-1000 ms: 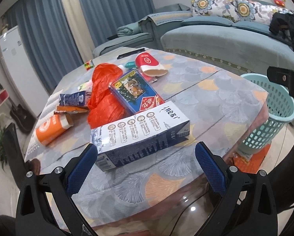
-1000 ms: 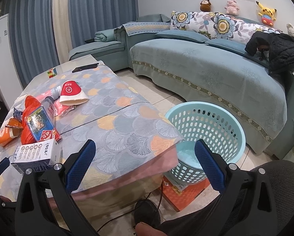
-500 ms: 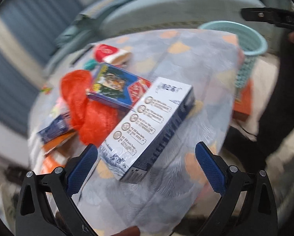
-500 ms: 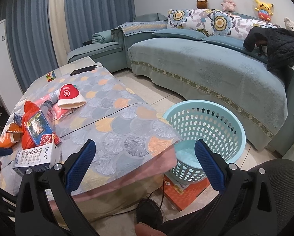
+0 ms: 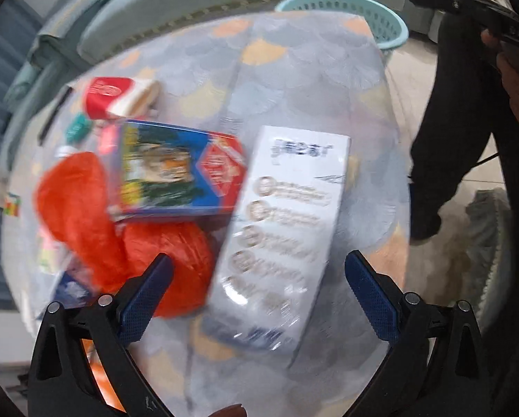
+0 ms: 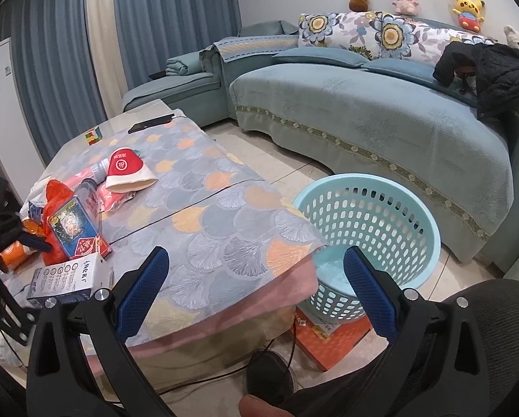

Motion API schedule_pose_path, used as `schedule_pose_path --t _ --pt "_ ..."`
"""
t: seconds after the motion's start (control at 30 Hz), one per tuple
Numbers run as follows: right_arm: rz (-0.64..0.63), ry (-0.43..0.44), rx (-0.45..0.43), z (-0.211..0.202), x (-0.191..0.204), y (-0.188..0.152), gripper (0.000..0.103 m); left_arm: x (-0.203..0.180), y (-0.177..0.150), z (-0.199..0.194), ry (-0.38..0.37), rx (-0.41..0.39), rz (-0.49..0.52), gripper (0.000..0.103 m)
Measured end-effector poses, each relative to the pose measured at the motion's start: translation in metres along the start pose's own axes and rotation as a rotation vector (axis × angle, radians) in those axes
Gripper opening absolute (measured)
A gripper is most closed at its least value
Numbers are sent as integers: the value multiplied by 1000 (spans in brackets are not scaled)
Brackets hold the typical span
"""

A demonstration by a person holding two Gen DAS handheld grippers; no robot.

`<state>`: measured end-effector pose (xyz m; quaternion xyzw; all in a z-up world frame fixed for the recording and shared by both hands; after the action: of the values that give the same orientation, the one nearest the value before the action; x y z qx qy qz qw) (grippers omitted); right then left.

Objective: Collect trash
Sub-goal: 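Grasp the white milk carton with the left tool, then lift the white milk carton with the left tool while the right tool grasps the tiger cigarette box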

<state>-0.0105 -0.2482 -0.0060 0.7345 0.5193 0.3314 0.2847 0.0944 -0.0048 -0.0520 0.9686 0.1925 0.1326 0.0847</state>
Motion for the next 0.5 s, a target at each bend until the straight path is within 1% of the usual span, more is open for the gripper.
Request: schedule_pose_path --t 0.07,0.1,0.13,0.17,0.2,0.23,0.27,0.3,0.33,0.4,0.47,0.5 --pt "1 10 -2 -1 0 0 95 -10 1 9 12 20 28 96" --pt "3 16 -4 -2 -1 0 95 -15 1 14 16 24 25 97" --pt "5 19 -4 -3 -1 1 95 -16 1 14 19 9 -4 97" --pt "11 25 -3 -3 -3 1 95 -15 1 14 4 -1 -49 95" --pt "16 29 -1 -3 -3 1 95 -10 -1 14 -26 -4 -140 90" --pt "22 34 0 -3 -4 1 95 -7 -5 13 -52 -14 -199 84" --pt "26 38 0 -3 -5 2 95 -7 -9 11 -111 -36 -262 63" --pt "28 41 0 -4 -6 2 95 -4 -12 9 -123 -58 -297 52" --pt "28 47 0 -4 -5 2 95 -3 -14 7 -113 -77 -332 52" --pt "17 76 0 -4 0 1 95 -4 -24 4 -77 -91 -425 51" --pt "-2 127 -1 -6 7 -1 95 -6 -33 0 -55 -115 -498 51" --pt "-12 143 -3 -6 10 -2 95 -6 -37 -6 -27 -127 -530 51"
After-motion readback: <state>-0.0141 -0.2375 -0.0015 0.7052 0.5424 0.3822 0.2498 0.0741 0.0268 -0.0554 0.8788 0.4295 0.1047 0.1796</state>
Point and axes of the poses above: each gripper's, at about its wrist camera, not at the fingertips, and z roughly the way its jaws point, x to its left, y to its top, the point moved 1 cm from there along z, roughly the way its jaws point, and after that the axes turned 4 degrees about z, right-handed, at the moved point
